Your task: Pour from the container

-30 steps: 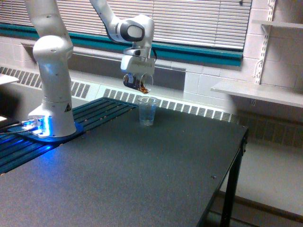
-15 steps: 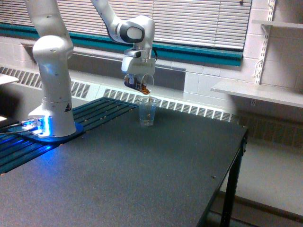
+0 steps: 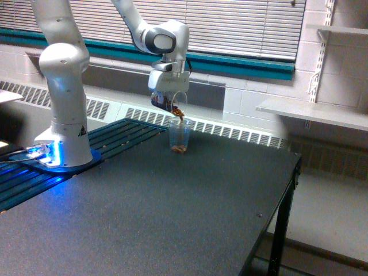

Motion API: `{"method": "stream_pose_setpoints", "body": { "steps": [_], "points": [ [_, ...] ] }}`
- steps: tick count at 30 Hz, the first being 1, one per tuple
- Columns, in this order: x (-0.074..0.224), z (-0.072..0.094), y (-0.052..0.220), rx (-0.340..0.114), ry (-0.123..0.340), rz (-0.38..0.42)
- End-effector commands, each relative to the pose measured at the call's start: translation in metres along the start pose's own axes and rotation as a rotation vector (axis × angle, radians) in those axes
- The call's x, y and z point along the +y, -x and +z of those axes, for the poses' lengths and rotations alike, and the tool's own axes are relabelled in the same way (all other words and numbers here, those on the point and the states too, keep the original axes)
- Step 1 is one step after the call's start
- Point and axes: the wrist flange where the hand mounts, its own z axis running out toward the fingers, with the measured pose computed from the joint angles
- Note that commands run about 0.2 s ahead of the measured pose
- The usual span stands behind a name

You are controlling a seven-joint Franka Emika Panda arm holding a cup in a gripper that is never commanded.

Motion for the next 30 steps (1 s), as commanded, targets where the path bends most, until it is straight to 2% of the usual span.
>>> {"method": "stream_pose_setpoints", "body": {
  "steps": [1,30],
  "points": [
    [-0.0034,-0.0021,-0.0031,-0.017,-0.011,-0.031],
    [-0.0098,-0.0019,-0.0049,-0.074,-0.017,-0.059]
  ]
}}
